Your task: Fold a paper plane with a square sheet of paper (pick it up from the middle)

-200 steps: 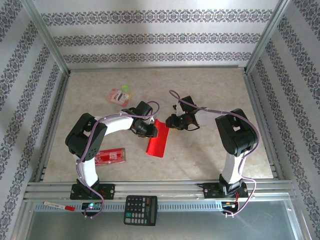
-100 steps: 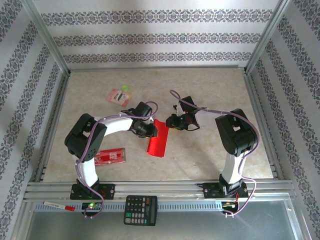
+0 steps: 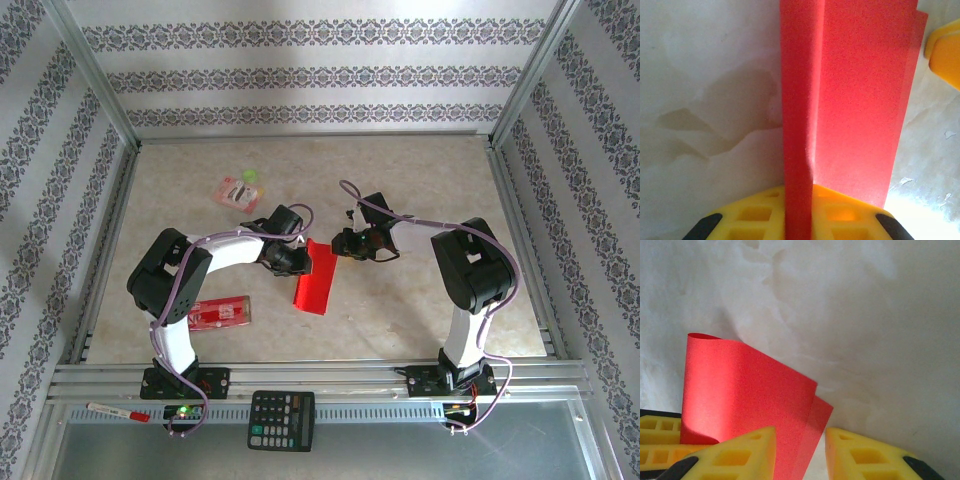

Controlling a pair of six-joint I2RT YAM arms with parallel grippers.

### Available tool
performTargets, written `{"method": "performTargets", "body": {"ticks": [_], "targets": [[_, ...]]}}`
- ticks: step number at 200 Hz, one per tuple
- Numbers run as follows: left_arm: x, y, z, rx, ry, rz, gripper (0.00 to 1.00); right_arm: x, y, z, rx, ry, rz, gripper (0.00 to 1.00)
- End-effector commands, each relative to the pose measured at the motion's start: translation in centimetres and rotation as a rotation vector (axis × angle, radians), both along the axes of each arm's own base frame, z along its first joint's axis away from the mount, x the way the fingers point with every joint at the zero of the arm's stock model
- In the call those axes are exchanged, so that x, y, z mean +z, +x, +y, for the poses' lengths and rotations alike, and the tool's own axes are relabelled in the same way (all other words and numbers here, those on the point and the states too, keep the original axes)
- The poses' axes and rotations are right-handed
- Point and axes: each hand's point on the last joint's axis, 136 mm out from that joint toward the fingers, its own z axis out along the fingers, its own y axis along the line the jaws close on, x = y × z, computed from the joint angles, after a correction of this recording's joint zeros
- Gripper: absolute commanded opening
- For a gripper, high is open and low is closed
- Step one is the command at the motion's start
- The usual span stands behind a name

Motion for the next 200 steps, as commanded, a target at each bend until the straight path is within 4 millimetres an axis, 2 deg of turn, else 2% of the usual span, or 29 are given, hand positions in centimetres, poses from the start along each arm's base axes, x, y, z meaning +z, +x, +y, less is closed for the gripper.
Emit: {"method": "performTargets", "body": {"ticks": [1, 35, 107, 200], "targets": [[-1.2, -0.7, 0.8, -0.002, 0.041, 0.019, 0.17, 1.2, 0.1, 0.3, 0.022, 0.023, -0.036, 0.32], [-1.6, -1.0, 1.1, -0.017, 0.058, 0.031, 0.16, 1.4, 0.5, 0.8, 0.015, 0.029, -0.04, 0.33], [-2.3, -1.5, 1.7, -0.041, 0.1, 0.053, 0.17, 0.0, 0.9, 0.9, 0.006, 0.013, -0.016, 0.32], [-2.9, -2.3, 2.8, -0.104, 0.172, 0.076, 0.22, -1.0, 1.6, 0.6, -0.007, -0.011, -0.004, 0.29]]}}
